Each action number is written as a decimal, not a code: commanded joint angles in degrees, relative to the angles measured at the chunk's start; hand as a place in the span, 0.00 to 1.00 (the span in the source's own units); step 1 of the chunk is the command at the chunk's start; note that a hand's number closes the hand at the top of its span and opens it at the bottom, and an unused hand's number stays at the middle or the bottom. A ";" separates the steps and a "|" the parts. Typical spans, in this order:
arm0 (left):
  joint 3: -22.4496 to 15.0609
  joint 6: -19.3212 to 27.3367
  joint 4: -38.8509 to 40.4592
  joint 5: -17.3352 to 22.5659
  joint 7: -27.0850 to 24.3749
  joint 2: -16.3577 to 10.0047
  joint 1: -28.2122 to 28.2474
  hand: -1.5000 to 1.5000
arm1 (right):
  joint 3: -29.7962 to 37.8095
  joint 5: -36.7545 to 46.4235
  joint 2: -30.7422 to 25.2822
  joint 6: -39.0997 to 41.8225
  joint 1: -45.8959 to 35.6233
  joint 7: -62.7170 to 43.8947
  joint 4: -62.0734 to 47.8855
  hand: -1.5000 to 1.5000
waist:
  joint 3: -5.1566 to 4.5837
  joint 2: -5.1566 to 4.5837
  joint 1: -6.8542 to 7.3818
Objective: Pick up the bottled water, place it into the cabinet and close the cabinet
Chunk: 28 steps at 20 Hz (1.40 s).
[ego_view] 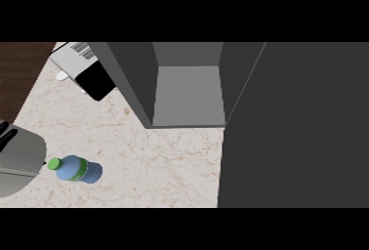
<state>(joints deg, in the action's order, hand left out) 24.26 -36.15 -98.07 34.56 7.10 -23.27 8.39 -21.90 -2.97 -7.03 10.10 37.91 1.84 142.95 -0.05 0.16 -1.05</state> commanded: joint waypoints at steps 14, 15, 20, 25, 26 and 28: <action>-4.44 -3.53 38.67 -21.56 -17.88 3.13 -15.83 0.00 | -3.66 3.11 -4.75 -0.93 9.78 7.13 6.52 0.00 | -0.07 -0.24 -0.59; -5.49 -3.14 37.53 -24.12 -21.47 5.20 -11.71 0.00 | -4.30 3.08 -6.38 -1.15 12.57 4.30 12.18 0.00 | -0.15 -0.20 -0.70; -7.30 -7.54 51.05 -28.98 -31.67 3.75 -15.17 0.00 | -5.93 4.17 -6.82 -1.88 13.76 8.50 8.95 0.00 | -0.24 -0.39 -1.04; -9.16 -4.91 58.49 -33.16 -38.35 5.08 -19.62 0.00 | -7.92 5.95 -8.98 -2.18 17.94 12.14 9.14 0.00 | -0.26 -0.31 -1.63; -10.13 -4.62 59.34 -34.52 -41.20 5.70 -18.96 0.00 | -8.37 6.49 -9.01 -1.84 17.83 14.91 6.49 0.00 | -0.22 -0.21 -1.46; -10.71 -5.02 62.03 -35.29 -43.21 5.09 -19.92 0.00 | -7.28 5.81 -10.50 -2.23 17.59 12.65 9.02 0.00 | -0.30 -0.42 -1.41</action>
<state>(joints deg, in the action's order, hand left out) 14.73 -38.36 -41.86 1.84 -28.38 -18.16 -9.61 -29.46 -0.50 -14.80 8.17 53.07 17.74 143.01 -0.29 -0.11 -2.41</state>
